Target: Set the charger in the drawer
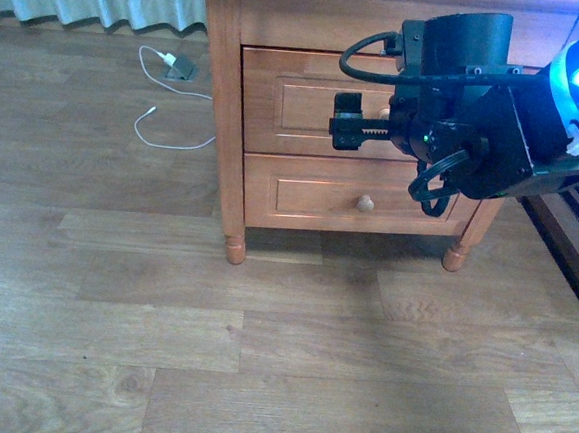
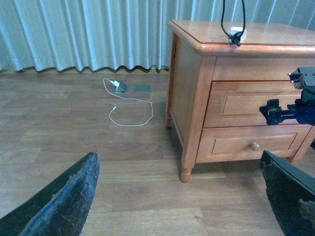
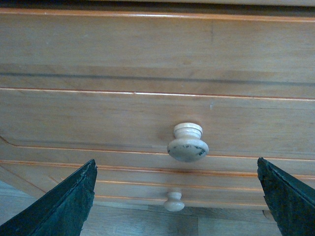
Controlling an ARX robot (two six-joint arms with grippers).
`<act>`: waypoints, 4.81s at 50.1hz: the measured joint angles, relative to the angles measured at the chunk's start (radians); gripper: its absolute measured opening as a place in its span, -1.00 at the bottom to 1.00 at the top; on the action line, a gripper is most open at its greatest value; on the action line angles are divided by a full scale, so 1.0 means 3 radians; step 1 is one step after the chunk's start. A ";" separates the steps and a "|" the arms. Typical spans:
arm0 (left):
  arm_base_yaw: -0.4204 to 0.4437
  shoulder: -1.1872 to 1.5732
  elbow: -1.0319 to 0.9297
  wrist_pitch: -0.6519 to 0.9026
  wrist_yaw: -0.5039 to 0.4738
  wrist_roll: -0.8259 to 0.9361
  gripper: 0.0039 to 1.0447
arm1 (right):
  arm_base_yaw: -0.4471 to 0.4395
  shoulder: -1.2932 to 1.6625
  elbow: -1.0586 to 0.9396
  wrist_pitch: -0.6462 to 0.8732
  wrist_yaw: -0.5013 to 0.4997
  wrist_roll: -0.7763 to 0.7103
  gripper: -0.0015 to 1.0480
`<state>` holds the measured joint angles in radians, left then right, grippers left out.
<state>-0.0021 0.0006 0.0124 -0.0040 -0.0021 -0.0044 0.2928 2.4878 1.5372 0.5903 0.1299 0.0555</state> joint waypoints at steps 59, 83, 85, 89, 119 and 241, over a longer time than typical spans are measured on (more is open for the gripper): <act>0.0000 0.0000 0.0000 0.0000 0.0000 0.0000 0.89 | -0.0094 0.0430 0.0515 0.0022 0.0090 0.0020 -0.54; 0.0000 0.0000 0.0000 0.0000 0.0000 0.0000 0.89 | -0.0076 -0.0242 -0.0554 -0.0003 -0.0111 0.0516 -0.55; 0.0000 0.0000 0.0000 0.0000 0.0000 0.0000 0.89 | -0.0060 -0.0364 -0.0739 -0.0034 -0.0131 0.0533 -0.55; 0.0000 0.0000 0.0000 0.0000 0.0000 0.0000 0.89 | -0.0032 -0.0562 -0.1020 -0.0114 -0.0198 0.0533 -0.55; 0.0000 0.0000 0.0000 0.0000 0.0000 0.0000 0.89 | 0.0107 -0.1438 -0.2328 -0.0211 -0.0402 0.0645 -0.08; -0.0832 0.1705 0.0418 0.0891 -0.1382 -0.0355 0.89 | -0.0971 -0.6835 -0.4986 -0.0642 -0.0427 -0.0174 0.85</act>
<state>-0.2516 0.5121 0.1379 0.2634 -0.4168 -0.1108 0.0013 0.4374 0.0414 0.3977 0.0017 0.0032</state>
